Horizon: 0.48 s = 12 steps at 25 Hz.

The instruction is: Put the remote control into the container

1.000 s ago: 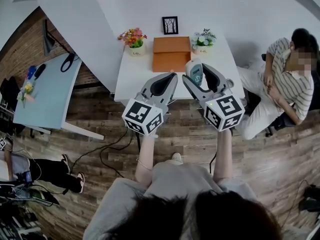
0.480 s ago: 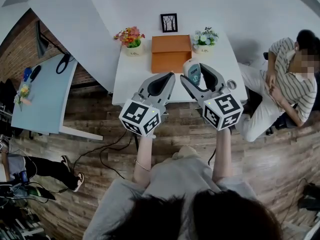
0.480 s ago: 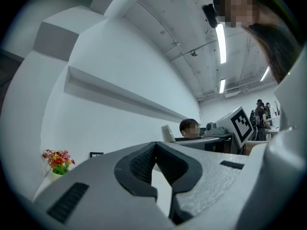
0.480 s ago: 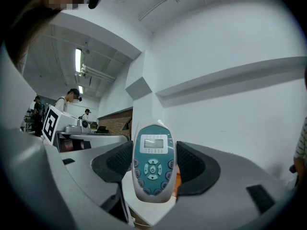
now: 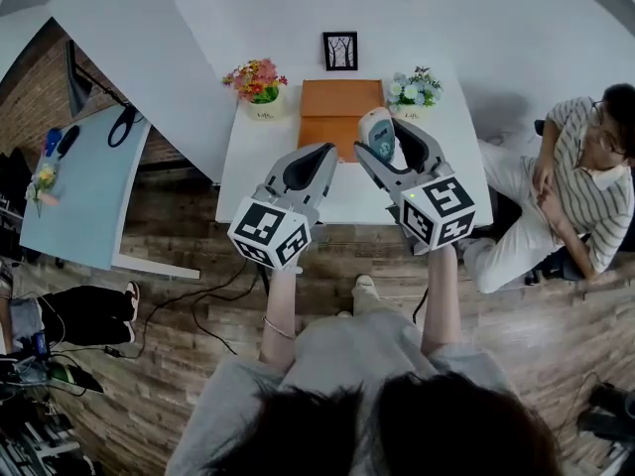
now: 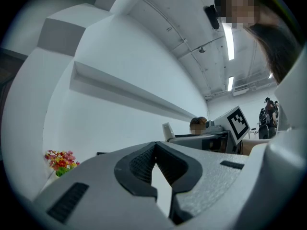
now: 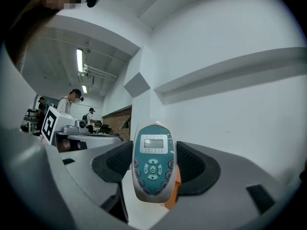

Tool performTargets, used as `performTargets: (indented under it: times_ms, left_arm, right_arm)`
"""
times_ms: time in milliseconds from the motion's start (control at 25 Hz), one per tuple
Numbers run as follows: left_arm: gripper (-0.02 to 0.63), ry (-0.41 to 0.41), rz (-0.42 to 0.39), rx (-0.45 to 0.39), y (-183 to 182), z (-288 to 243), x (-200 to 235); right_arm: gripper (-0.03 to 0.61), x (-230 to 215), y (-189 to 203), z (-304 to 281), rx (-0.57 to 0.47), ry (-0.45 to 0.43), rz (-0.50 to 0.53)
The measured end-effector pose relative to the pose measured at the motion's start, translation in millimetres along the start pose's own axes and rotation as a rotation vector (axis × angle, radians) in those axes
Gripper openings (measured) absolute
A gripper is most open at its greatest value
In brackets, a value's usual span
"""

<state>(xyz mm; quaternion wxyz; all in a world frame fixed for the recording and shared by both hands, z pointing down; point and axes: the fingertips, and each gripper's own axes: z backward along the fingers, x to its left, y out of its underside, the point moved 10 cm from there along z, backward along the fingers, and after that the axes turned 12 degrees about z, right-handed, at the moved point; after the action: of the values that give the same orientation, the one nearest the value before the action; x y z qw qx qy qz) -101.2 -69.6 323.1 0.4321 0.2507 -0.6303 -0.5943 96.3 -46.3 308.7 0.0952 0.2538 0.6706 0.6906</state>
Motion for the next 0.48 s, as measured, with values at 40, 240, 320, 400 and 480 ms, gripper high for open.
performTargets:
  times_ms: [40, 240, 320, 400, 480]
  left_arm:
    - [0.003, -0.005, -0.001, -0.001, -1.2, -6.9, 4.5]
    - [0.003, -0.03, 0.004, -0.008, -3.4, -39.1, 23.4]
    - [0.003, -0.039, 0.009, -0.008, -1.8, -50.0, 29.0]
    - [0.003, -0.05, 0.014, -0.004, 0.9, -58.7, 34.8]
    - [0.003, -0.067, 0.024, 0.003, 5.0, -64.2, 40.3]
  right_arm:
    - [0.282, -7.7, 0.6, -6.0, 0.0, -0.007, 0.003]
    - [0.282, -39.9, 4.7, -32.8, 0.008, -0.049, 0.019]
    - [0.282, -50.1, 8.0, -41.0, 0.012, -0.063, 0.02]
    - [0.282, -59.1, 12.8, -48.5, 0.016, -0.075, 0.017]
    - [0.282, -65.7, 19.4, -54.5, 0.026, -0.086, 0.01]
